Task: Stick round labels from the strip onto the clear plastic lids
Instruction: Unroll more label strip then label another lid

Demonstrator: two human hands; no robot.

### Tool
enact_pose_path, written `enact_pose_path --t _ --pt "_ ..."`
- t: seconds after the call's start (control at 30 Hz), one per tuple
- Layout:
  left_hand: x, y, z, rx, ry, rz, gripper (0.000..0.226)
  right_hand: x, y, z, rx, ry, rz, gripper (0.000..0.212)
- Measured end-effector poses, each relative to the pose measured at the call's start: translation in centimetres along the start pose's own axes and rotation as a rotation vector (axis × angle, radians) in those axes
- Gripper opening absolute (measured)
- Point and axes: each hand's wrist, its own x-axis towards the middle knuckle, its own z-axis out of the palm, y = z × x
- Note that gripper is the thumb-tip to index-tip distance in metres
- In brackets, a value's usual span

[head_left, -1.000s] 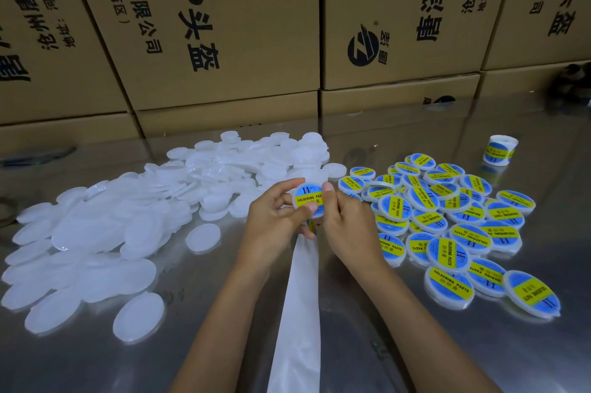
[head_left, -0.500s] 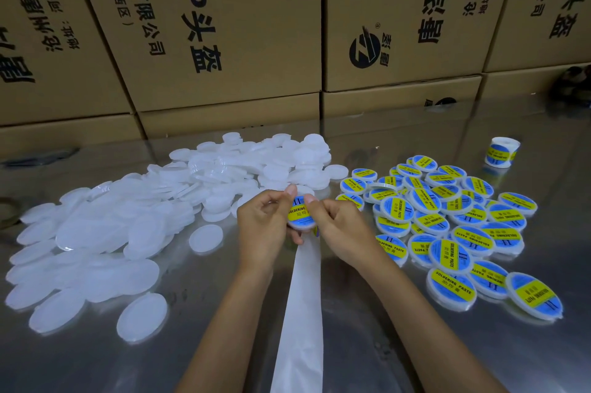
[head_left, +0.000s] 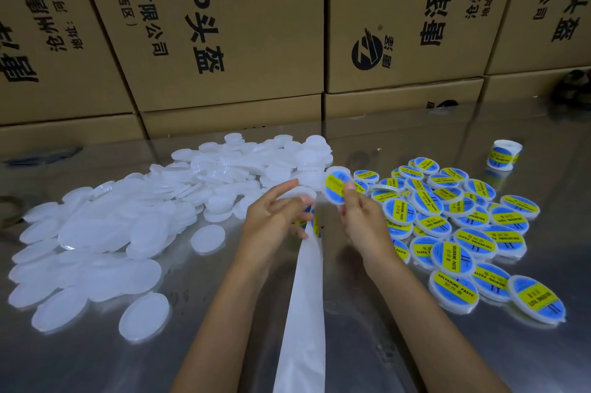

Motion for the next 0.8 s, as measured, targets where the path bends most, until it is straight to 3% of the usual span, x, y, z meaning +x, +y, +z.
enact_pose_path --t 0.1,0.23,0.4,0.5,0.67,0.8 --pt "1.0 -0.2 -1.5 -0.005 0.32 0.058 0.025 0.5 -0.3 -0.8 0.398 0.073 0.207 0.043" --pt "2.1 -2.0 -4.0 0.432 0.546 0.126 0.029 0.4 -0.8 -1.0 0.662 0.039 0.376 0.034" --pt "3.4 -4.2 -5.3 0.907 0.344 0.196 0.052 -0.1 -1.1 -0.7 0.564 -0.008 0.353 0.025" --pt "4.0 -5.0 -5.3 1.114 0.294 0.219 0.053 -0.4 -1.3 -0.5 0.494 -0.034 0.326 0.023" --pt "4.3 -5.1 -5.3 0.996 0.407 0.286 0.025 -0.6 -1.3 0.0 0.374 -0.055 0.332 0.021" --pt "4.1 -4.8 -5.1 1.011 0.417 0.285 0.026 -0.7 -1.2 0.1 0.339 -0.054 0.326 0.023"
